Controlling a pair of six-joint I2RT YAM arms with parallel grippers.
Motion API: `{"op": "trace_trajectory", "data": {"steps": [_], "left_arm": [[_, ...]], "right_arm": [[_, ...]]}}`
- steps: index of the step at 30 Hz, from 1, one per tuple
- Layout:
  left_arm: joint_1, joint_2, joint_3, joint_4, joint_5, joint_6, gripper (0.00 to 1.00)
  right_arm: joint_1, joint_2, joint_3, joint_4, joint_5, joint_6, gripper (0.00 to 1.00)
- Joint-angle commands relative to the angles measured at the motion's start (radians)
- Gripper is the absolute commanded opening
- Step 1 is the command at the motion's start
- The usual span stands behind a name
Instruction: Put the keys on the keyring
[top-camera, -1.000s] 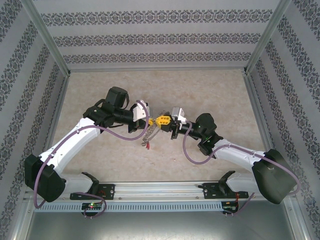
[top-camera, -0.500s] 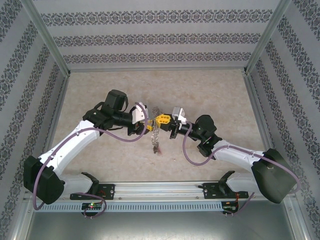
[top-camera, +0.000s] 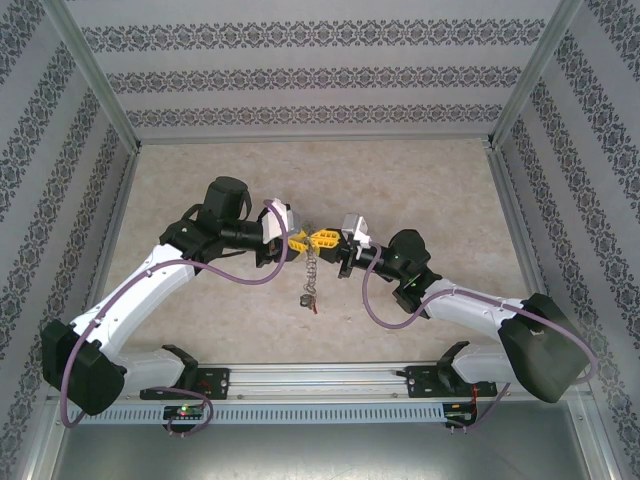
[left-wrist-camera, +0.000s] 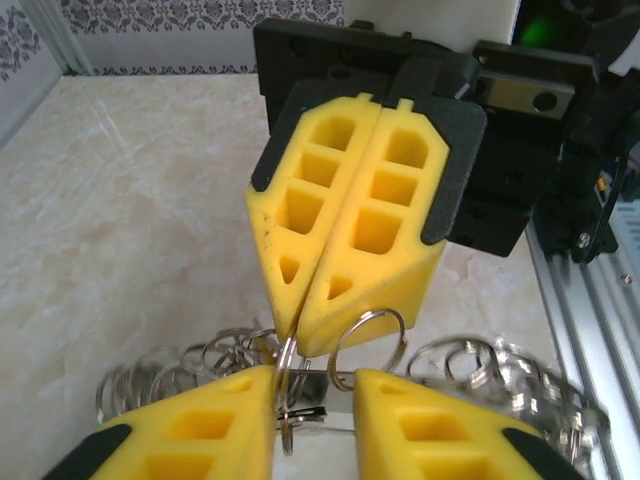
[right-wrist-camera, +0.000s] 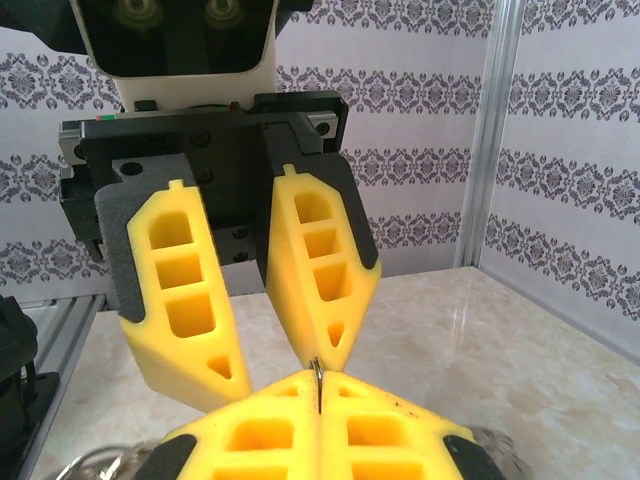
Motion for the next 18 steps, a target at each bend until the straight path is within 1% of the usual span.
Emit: {"op": "trace_trajectory", "data": {"steps": [1, 3, 5, 9, 10, 12, 14, 17, 18], "left_arm": [[0.012, 0.014, 0.030, 0.029, 0.026, -0.012, 0.19], [0.012, 0.019, 0.031, 0.026, 0.026, -0.007, 0.14], [0.012, 0.021, 0.030, 0.023, 0.025, -0.001, 0.00], [0.012, 0.025, 0.050, -0.032, 0.025, 0.048, 0.00], [0.011, 0.027, 0.060, -0.056, 0.018, 0.064, 0.00], [0.012, 0.032, 0.082, -0.110, 0.008, 0.102, 0.00], [0.012, 0.035, 0.096, -0.148, 0.005, 0.130, 0.00], [0.011, 0.033, 0.107, -0.192, 0.000, 0.173, 0.00], [0.009, 0.033, 0.111, -0.206, -0.010, 0.183, 0.00]], "right_arm": [[0.013, -0.008, 0.008, 0.082, -0.012, 0.007, 0.00], [0.013, -0.010, 0.008, 0.079, -0.015, 0.007, 0.00], [0.012, -0.011, 0.009, 0.078, -0.017, 0.007, 0.00], [0.008, -0.027, 0.008, 0.028, -0.040, -0.024, 0.00], [0.003, -0.039, 0.012, -0.021, -0.063, -0.052, 0.00], [-0.001, -0.067, 0.029, -0.178, -0.096, -0.143, 0.00], [-0.002, -0.083, 0.032, -0.272, -0.112, -0.210, 0.00], [-0.005, -0.092, 0.020, -0.332, -0.109, -0.255, 0.21], [-0.007, -0.098, 0.029, -0.386, -0.110, -0.283, 0.24]]}}
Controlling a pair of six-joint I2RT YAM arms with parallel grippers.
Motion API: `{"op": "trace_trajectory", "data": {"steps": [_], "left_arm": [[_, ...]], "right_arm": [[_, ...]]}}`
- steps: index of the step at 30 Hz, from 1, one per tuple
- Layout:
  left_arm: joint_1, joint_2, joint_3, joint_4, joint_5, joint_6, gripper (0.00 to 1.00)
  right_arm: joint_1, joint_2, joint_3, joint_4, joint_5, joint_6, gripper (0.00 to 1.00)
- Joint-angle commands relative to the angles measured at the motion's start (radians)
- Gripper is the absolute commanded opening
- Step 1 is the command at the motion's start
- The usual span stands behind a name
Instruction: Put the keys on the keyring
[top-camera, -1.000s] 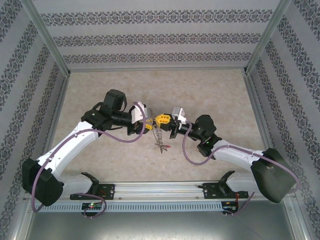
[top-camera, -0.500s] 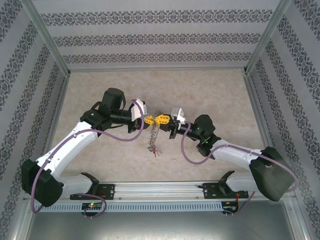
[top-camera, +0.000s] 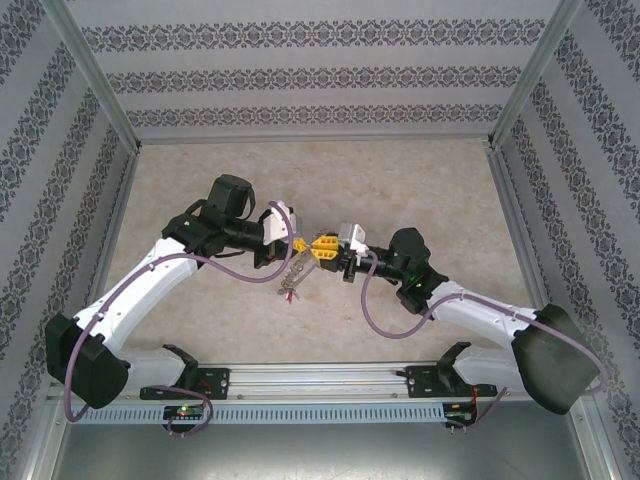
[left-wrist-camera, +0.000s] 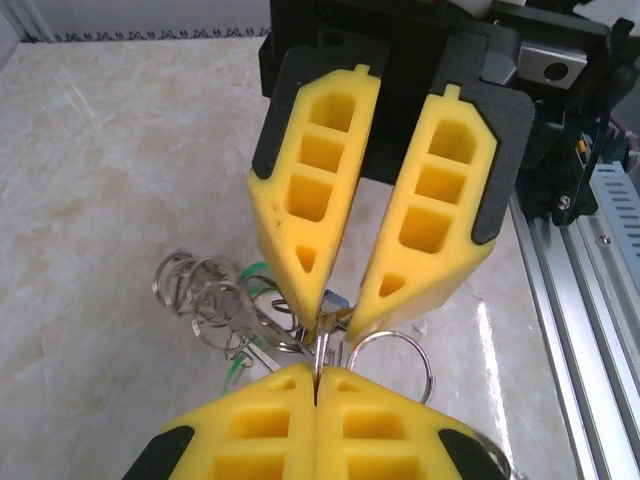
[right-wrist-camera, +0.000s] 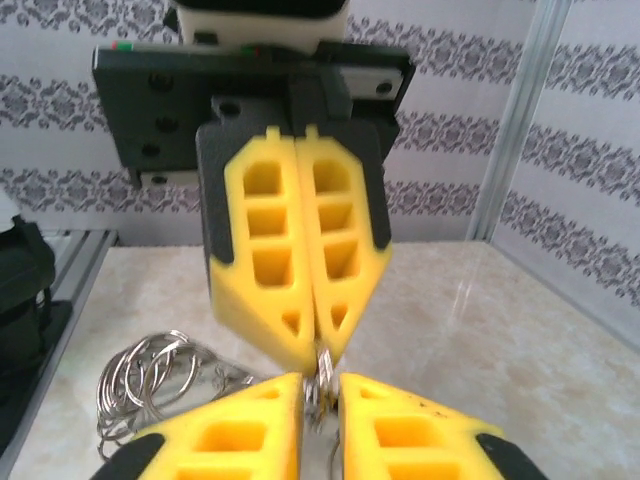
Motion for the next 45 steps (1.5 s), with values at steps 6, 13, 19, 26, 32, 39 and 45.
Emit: {"op": "trace_trajectory", "data": {"steps": [6, 13, 19, 26, 32, 39, 45], "left_arm": [[-0.012, 0.015, 0.074, -0.161, -0.066, 0.166, 0.00], [-0.035, 0.039, 0.084, -0.210, -0.092, 0.209, 0.00], [-0.043, 0.056, 0.094, -0.227, -0.076, 0.216, 0.00], [-0.045, 0.066, 0.096, -0.233, -0.060, 0.215, 0.00], [-0.046, 0.068, 0.101, -0.234, -0.049, 0.215, 0.00], [-0.044, 0.028, 0.062, -0.158, -0.052, 0.167, 0.16], [-0.034, 0.009, 0.028, -0.123, -0.046, 0.146, 0.18]], "right_arm": [[0.000, -0.010, 0.180, -0.620, -0.036, -0.298, 0.31], [0.000, 0.028, 0.223, -0.609, -0.071, -0.302, 0.32], [0.016, 0.072, 0.260, -0.594, -0.088, -0.299, 0.31], [0.037, 0.100, 0.280, -0.576, -0.104, -0.295, 0.26], [0.049, 0.127, 0.298, -0.576, -0.103, -0.293, 0.05], [0.048, 0.099, 0.265, -0.484, -0.087, -0.246, 0.00], [0.026, 0.045, 0.215, -0.372, -0.100, -0.160, 0.00]]}}
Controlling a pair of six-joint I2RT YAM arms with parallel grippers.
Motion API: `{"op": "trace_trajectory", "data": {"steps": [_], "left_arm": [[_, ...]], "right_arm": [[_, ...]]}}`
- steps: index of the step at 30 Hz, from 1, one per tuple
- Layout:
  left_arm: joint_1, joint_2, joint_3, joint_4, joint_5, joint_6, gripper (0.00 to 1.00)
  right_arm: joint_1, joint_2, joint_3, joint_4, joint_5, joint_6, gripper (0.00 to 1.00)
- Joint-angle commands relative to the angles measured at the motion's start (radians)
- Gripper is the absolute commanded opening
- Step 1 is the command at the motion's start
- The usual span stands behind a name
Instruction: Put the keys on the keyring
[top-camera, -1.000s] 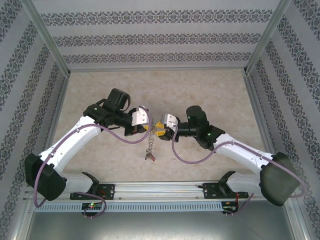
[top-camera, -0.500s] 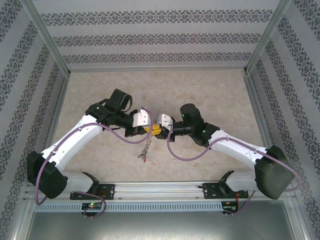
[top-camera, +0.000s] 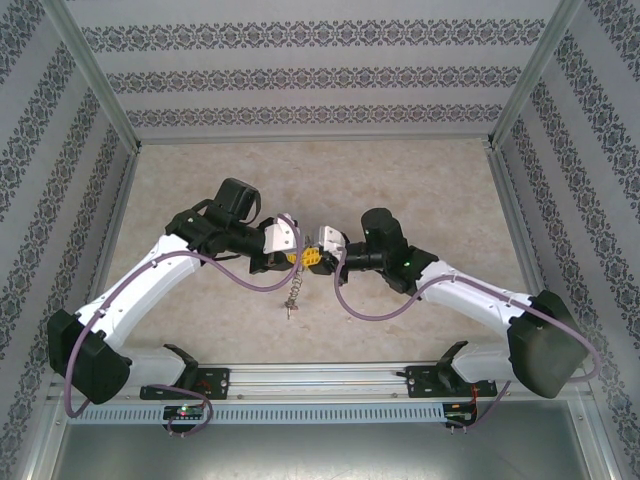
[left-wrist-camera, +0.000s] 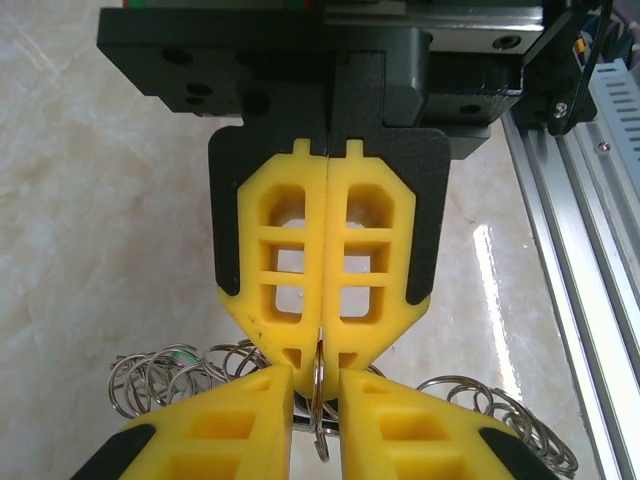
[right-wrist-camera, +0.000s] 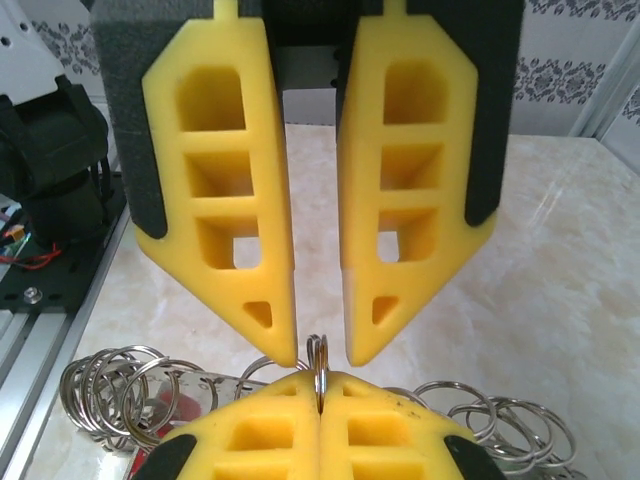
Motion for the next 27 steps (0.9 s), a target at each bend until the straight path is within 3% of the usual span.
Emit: {"op": "trace_trajectory", "data": {"steps": [1, 6, 18, 21, 27], "left_arm": [[0.001, -0.013, -0.011, 0.032, 0.036, -0.016, 0.16], [0.008, -0.024, -0.030, 0.059, 0.040, -0.042, 0.13], [0.017, -0.040, -0.082, 0.139, 0.083, -0.097, 0.14], [0.017, -0.043, -0.089, 0.161, 0.078, -0.103, 0.00], [0.015, -0.044, -0.108, 0.193, 0.078, -0.124, 0.00]], "right_arm": [[-0.012, -0.060, -0.028, 0.155, -0.026, 0.079, 0.00], [-0.046, -0.090, -0.080, 0.291, -0.025, 0.172, 0.00], [-0.061, -0.102, -0.110, 0.402, -0.012, 0.246, 0.00], [-0.061, -0.100, -0.112, 0.429, -0.002, 0.266, 0.00], [-0.057, -0.063, -0.161, 0.673, 0.081, 0.396, 0.00]]}}
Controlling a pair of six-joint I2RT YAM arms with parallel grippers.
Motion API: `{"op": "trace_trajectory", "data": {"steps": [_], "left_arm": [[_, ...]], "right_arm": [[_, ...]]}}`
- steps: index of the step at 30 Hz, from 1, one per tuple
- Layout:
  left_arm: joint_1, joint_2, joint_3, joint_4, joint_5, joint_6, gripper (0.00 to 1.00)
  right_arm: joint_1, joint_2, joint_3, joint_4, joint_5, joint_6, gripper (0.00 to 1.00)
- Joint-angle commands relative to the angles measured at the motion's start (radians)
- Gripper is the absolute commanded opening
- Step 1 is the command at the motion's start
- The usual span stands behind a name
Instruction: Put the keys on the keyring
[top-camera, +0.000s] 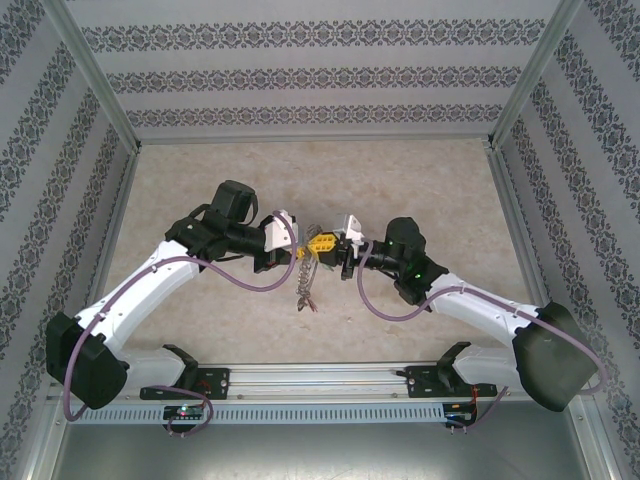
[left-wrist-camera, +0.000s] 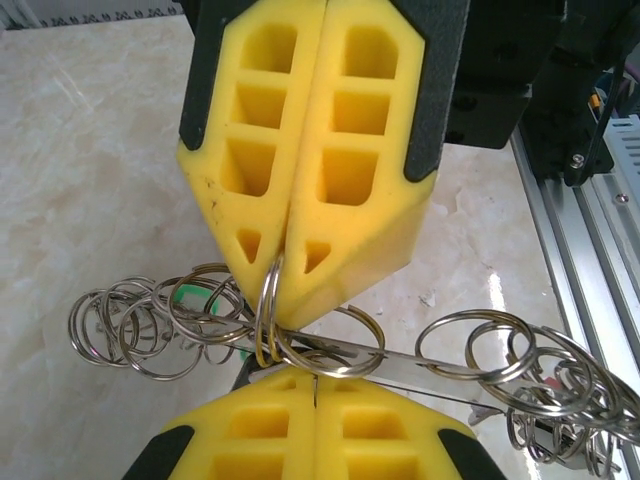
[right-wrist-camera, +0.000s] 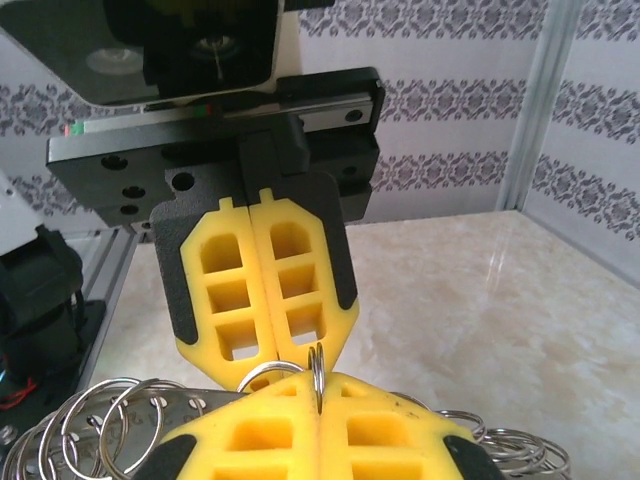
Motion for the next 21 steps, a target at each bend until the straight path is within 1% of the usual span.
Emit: {"op": "trace_trajectory", "data": {"steps": [1, 4, 7, 8, 10, 12, 15, 21], "left_arm": [[0.006, -0.015, -0.029, 0.021, 0.040, -0.026, 0.00], [0.001, -0.018, -0.042, 0.030, 0.065, -0.039, 0.00], [-0.011, -0.022, -0.055, 0.058, 0.078, -0.069, 0.00], [-0.011, -0.026, -0.063, 0.075, 0.085, -0.088, 0.02], [-0.011, -0.038, -0.079, 0.123, 0.085, -0.129, 0.15], [-0.008, -0.060, -0.094, 0.151, 0.063, -0.146, 0.21], [0.021, -0.106, -0.120, 0.175, 0.039, -0.161, 0.24], [0.125, -0.174, -0.142, 0.170, 0.094, -0.197, 0.26]], "right_arm": [[-0.002, 0.019, -0.015, 0.299, 0.064, 0.113, 0.00], [0.004, 0.059, -0.025, 0.409, 0.092, 0.169, 0.00], [0.025, 0.090, -0.011, 0.432, 0.097, 0.169, 0.00], [0.030, 0.097, -0.005, 0.429, 0.092, 0.164, 0.00], [0.037, 0.109, 0.008, 0.425, 0.086, 0.153, 0.00], [0.039, 0.115, 0.015, 0.419, 0.079, 0.150, 0.00], [0.033, 0.110, 0.012, 0.406, 0.065, 0.142, 0.00], [0.021, 0.098, 0.005, 0.366, -0.004, 0.129, 0.00]]}}
